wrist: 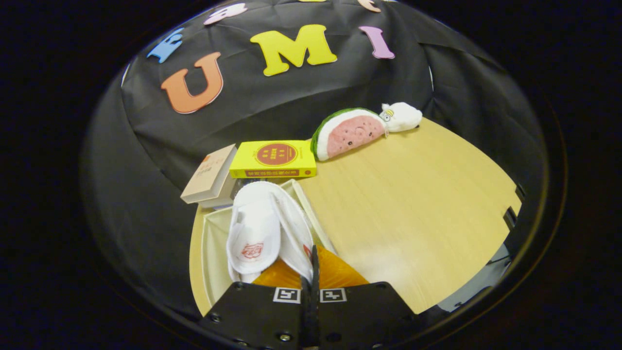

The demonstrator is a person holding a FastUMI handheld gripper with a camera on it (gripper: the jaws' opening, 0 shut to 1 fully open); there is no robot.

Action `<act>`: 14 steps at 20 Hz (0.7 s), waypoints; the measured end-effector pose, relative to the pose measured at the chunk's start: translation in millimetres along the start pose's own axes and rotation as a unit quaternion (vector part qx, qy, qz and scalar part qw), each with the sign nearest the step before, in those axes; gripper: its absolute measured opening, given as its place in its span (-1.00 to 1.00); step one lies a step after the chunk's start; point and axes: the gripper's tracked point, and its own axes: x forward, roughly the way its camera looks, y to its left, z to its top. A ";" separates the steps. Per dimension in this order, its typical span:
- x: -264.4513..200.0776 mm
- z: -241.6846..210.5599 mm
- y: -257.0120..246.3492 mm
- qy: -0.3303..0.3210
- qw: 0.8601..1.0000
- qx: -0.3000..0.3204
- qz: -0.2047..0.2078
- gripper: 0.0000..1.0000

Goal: Open the storage box then place both shoes into the box .Put the left shoe in first, then the right shoe, with the right side of both shoes facing outward in a uniform manner.

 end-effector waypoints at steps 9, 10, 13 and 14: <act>8.4 -3.3 4.1 -0.001 1.000 0.028 -0.009 -1.00; 10.3 -4.9 5.5 0.003 0.999 0.032 -0.006 -1.00; 19.5 -7.0 -6.3 0.005 0.999 0.040 -0.023 -1.00; 23.5 -9.2 -8.0 0.011 0.999 0.038 -0.026 -1.00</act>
